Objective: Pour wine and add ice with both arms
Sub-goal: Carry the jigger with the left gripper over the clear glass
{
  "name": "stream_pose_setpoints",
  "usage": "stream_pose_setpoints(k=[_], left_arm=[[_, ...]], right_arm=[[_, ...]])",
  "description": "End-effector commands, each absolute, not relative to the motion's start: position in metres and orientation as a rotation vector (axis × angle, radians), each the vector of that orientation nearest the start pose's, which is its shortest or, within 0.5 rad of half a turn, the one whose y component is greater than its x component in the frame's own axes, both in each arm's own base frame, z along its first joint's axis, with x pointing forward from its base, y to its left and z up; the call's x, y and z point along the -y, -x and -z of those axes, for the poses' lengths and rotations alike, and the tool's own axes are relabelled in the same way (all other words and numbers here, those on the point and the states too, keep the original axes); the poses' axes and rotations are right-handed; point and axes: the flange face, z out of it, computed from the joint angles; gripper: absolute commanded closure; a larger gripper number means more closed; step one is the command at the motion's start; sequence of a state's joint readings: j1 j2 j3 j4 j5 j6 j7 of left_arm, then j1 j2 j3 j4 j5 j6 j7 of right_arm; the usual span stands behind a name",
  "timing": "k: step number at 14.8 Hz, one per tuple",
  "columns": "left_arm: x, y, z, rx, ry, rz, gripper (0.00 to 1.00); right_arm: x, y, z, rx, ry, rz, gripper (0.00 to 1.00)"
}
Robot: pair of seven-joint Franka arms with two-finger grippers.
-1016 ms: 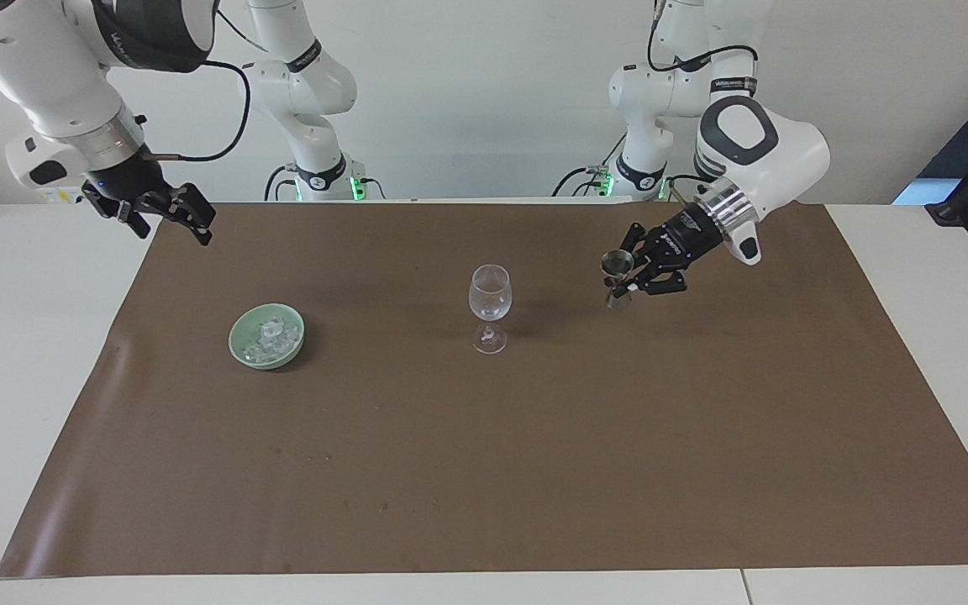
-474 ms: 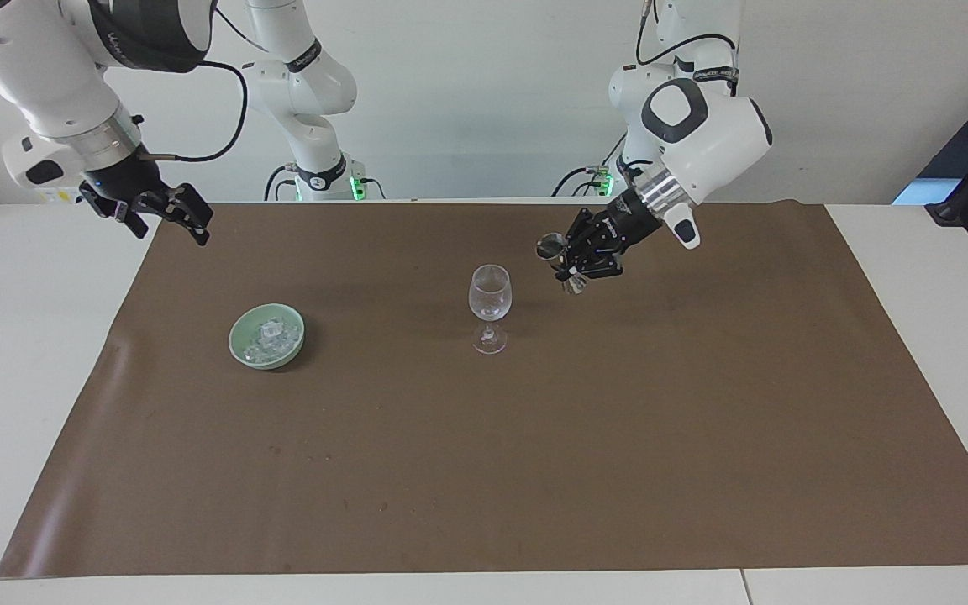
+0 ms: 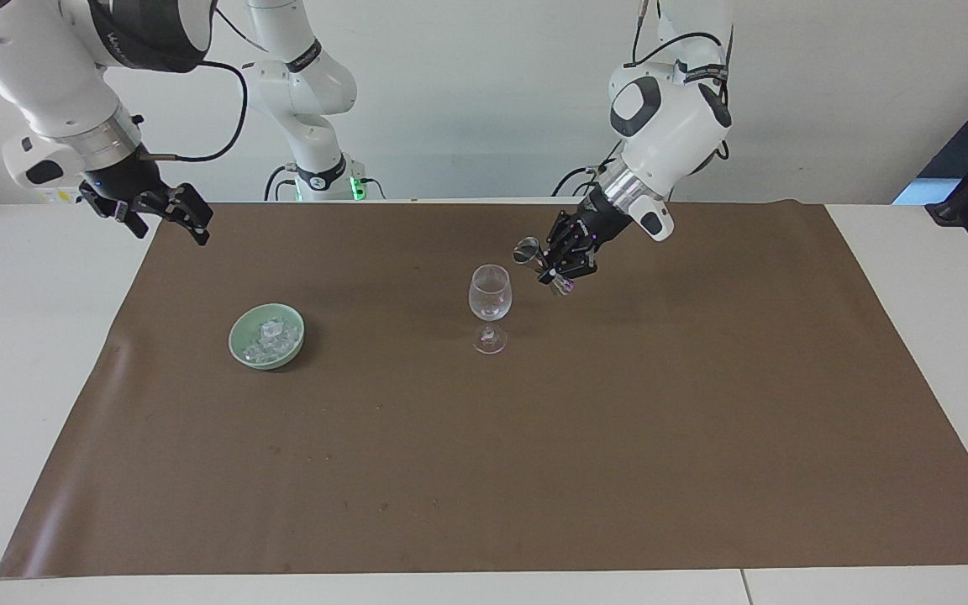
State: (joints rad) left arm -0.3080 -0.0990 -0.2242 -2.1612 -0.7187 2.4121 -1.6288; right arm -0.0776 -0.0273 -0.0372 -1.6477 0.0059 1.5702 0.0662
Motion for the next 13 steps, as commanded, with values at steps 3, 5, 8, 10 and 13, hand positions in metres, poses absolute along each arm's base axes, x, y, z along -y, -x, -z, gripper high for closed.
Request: stream_pose_setpoints(k=[3,5,8,10,13], left_arm=[[0.32,-0.479,-0.477,-1.826,-1.935,0.253,1.0],[0.329,-0.473,-0.477,-1.807,-1.997,0.189,1.0],[0.338,-0.465,-0.475,-1.783,-2.084,0.096,1.0],[0.342,-0.46,-0.475,-1.763,-2.148,0.028,1.0],[0.347,-0.454,-0.475,-1.723,-2.219,-0.033,1.0]], right_arm=[[0.064,-0.536,-0.605,-0.268,3.105,-0.07,0.0],[0.064,-0.536,-0.605,-0.268,3.105,-0.07,0.0],[0.064,-0.536,-0.605,-0.268,3.105,-0.07,0.0],[0.064,-0.536,-0.605,-0.268,3.105,-0.07,0.0],[0.064,-0.536,-0.605,-0.268,3.105,-0.07,0.0]])
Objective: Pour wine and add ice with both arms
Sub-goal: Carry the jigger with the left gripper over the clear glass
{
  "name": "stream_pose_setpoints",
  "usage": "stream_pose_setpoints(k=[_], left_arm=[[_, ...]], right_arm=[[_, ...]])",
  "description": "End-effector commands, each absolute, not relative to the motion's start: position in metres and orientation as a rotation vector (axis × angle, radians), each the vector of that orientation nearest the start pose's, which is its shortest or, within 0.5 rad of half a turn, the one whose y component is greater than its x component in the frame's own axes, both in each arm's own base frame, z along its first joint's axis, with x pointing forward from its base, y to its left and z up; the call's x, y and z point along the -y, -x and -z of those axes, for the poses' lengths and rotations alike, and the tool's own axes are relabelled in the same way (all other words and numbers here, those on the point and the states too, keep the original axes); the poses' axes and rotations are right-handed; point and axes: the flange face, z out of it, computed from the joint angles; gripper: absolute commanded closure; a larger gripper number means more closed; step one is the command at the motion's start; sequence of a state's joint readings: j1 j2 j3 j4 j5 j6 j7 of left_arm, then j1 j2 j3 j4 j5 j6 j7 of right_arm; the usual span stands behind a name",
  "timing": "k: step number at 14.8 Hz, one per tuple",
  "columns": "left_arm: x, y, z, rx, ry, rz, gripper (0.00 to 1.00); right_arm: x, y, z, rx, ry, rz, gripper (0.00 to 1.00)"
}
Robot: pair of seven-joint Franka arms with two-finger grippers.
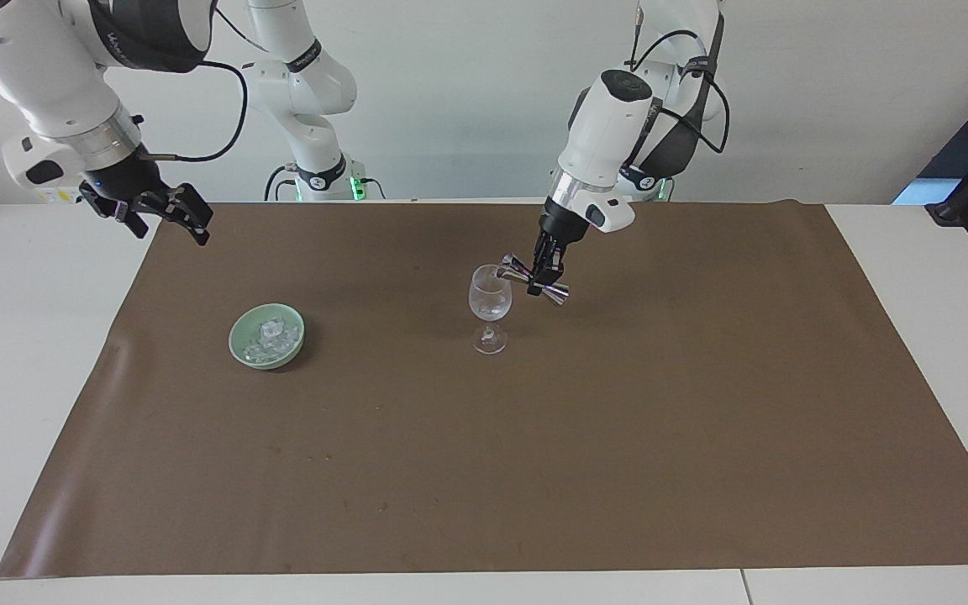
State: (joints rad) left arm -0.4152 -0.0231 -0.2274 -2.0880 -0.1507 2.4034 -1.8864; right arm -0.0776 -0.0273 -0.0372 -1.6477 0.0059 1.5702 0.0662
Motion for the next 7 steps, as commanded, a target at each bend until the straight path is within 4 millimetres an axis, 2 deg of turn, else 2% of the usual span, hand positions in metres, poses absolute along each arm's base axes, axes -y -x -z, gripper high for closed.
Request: stream_pose_setpoints(k=[1,7], left_arm=[[0.35,-0.451,-0.475,2.091,2.757,0.064,1.0],[0.362,-0.449,-0.491,1.962,2.802,0.194,1.0]], right_arm=[[0.064,-0.536,-0.605,-0.268,3.105,-0.07,0.0],[0.065,-0.536,-0.605,-0.27,3.105,-0.07,0.0]])
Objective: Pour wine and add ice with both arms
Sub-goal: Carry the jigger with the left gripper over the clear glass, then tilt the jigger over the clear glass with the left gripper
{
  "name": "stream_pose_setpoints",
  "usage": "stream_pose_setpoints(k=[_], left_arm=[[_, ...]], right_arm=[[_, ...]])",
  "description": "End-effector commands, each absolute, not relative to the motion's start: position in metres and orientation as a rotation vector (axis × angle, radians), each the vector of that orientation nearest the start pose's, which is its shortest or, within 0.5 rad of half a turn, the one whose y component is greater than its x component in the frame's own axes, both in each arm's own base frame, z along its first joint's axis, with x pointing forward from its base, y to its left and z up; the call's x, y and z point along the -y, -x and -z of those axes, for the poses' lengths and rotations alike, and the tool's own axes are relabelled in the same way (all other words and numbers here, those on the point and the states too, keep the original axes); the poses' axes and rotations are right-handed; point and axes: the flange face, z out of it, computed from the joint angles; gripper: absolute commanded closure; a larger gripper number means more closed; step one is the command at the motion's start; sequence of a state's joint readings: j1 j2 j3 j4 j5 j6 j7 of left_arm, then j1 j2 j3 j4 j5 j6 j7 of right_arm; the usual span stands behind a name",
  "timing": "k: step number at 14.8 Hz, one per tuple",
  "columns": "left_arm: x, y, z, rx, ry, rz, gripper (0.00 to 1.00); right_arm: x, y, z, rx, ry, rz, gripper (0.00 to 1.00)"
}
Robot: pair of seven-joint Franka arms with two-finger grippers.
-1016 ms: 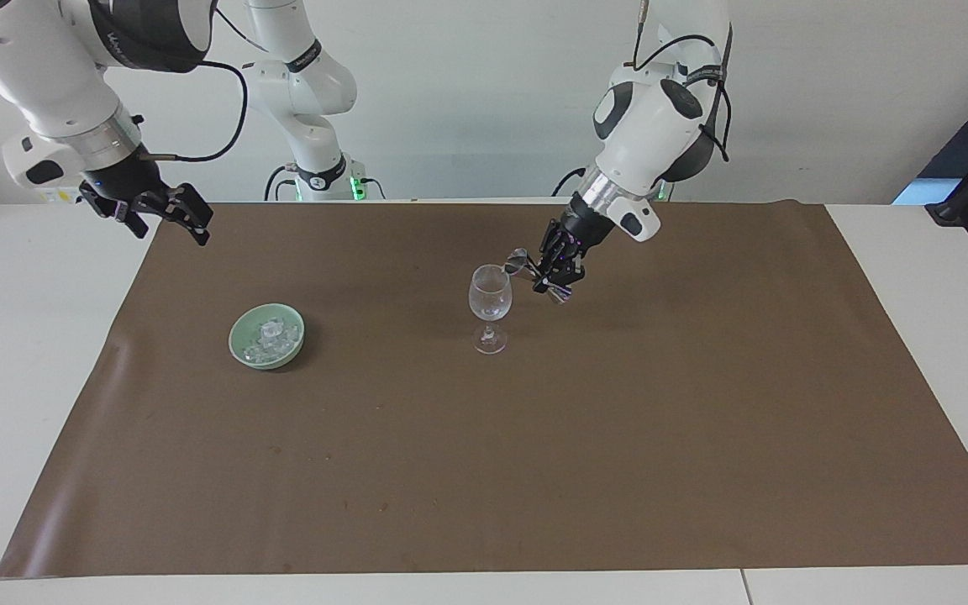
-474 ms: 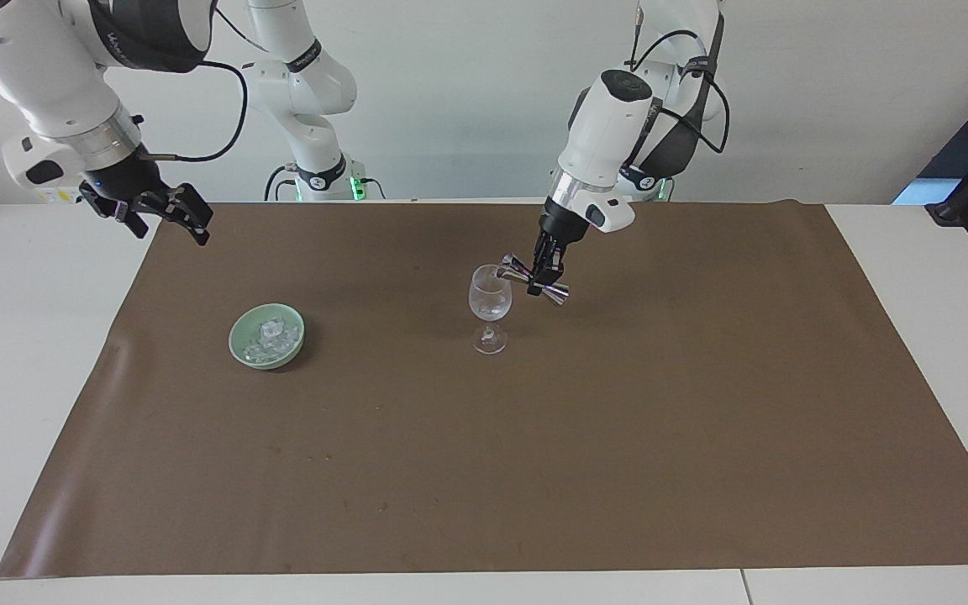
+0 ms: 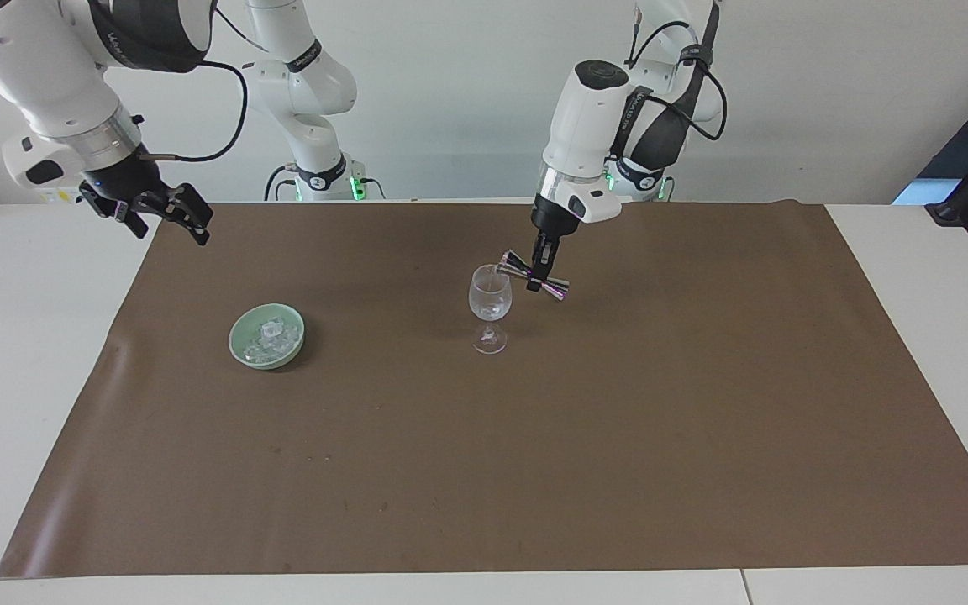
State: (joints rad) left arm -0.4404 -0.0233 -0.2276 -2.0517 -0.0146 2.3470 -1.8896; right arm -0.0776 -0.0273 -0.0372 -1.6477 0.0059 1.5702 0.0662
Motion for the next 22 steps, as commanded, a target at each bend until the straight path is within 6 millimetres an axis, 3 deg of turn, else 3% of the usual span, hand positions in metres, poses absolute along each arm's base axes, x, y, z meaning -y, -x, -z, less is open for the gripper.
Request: stream_pose_setpoints(k=[1,8,16,22], left_arm=[[0.368,-0.444,-0.492,1.932,2.813,0.24,1.0],[0.38,-0.443,-0.508,1.858,2.832,0.501,1.0],[0.391,-0.438,-0.51,1.66,2.88,0.716,1.0],[0.4,-0.441,-0.514,1.553,2.923,0.758,1.0]], right_arm=[[0.065,-0.536,-0.605,-0.27,3.105,-0.07,0.0],[0.059,-0.536,-0.605,-0.247,3.108,-0.075,0.0],[0.055,-0.537,-0.603,-0.197,3.11,-0.075,0.0],[0.054,-0.536,-0.602,-0.192,3.11,-0.077,0.0]])
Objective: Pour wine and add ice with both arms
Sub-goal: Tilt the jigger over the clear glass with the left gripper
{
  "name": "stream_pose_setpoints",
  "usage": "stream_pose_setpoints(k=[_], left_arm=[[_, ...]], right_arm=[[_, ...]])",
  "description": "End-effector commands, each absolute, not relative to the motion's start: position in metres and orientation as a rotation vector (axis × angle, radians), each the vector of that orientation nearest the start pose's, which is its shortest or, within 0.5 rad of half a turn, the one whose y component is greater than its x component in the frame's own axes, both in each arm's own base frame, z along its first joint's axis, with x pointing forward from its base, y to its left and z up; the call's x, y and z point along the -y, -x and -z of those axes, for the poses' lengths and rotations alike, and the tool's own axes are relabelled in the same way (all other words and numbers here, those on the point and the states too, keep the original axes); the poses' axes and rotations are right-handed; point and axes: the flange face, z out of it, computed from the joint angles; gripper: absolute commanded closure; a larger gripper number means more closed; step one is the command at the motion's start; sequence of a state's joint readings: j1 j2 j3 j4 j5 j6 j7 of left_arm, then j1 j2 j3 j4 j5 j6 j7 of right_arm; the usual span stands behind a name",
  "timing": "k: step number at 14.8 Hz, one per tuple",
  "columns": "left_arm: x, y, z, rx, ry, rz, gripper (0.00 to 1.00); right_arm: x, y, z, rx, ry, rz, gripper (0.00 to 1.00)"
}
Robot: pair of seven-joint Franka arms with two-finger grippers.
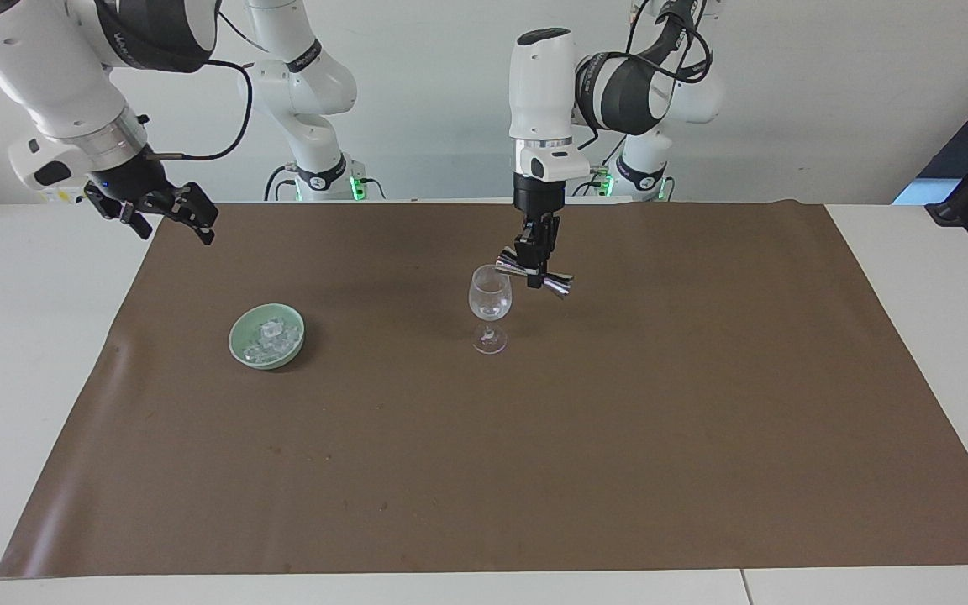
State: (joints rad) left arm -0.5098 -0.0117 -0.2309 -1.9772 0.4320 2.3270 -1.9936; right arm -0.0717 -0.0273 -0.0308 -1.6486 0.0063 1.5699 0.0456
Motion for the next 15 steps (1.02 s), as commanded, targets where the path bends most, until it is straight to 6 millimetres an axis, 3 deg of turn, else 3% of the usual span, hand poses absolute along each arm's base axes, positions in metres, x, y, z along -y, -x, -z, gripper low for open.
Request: stream_pose_setpoints(k=[1,6,10,12,14,15], left_arm=[[0.401,-0.441,-0.514,1.544,2.928,0.759,1.0],[0.402,-0.441,-0.517,1.44,2.96,0.749,1.0],[0.392,-0.443,-0.517,1.695,2.915,0.438,1.0],[0.378,-0.45,-0.517,1.81,2.86,0.312,1.0],[0.35,-0.472,-0.519,1.989,2.791,0.174,1.0],[0.341,-0.48,-0.519,2.05,2.768,0.114,1.0]], right_arm=[[0.054,-0.536,-0.602,-0.192,3.11,-0.075,0.0],[0.054,-0.536,-0.602,-0.192,3.11,-0.073,0.0],[0.054,-0.534,-0.596,-0.112,3.114,-0.043,0.0],[0.054,-0.526,-0.575,-0.041,3.116,0.003,0.0],[0.049,-0.519,-0.543,-0.015,3.117,0.023,0.0],[0.034,-0.52,-0.53,0.037,3.116,0.027,0.0]])
